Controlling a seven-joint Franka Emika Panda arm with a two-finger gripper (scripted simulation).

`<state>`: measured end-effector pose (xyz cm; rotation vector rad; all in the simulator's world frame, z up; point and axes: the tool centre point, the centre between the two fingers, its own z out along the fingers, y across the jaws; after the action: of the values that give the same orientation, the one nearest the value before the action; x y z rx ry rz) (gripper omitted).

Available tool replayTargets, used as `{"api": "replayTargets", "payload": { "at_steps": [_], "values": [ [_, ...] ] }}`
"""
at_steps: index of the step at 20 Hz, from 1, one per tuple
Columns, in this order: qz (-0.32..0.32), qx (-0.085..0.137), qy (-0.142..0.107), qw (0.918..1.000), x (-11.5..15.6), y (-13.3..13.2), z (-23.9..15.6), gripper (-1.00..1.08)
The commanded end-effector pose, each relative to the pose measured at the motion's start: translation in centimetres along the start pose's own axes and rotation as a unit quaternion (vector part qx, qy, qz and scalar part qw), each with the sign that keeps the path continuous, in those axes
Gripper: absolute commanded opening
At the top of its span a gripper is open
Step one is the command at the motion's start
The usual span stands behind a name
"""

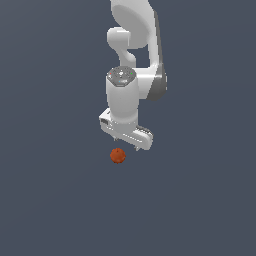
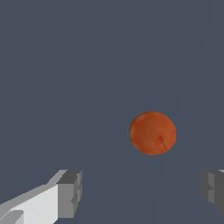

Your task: Pick up the object and move it to a goal position.

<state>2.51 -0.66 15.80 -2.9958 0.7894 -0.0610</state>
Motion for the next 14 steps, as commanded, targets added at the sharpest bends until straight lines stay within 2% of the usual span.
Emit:
{"api": "replayTargets", "payload": {
  "at_steps": [1, 7, 14],
  "values": [
    [0.039, -0.002, -0.002, 0.9993, 0.2, 0.4, 0.6, 1.0],
    [0.129, -0.008, -0.005, 0.9917, 0.5, 1.4, 2.1, 1.0],
    [0.232, -0.017, -0.006, 0.9726, 0.9, 2.6, 3.8, 1.0]
  ]
}}
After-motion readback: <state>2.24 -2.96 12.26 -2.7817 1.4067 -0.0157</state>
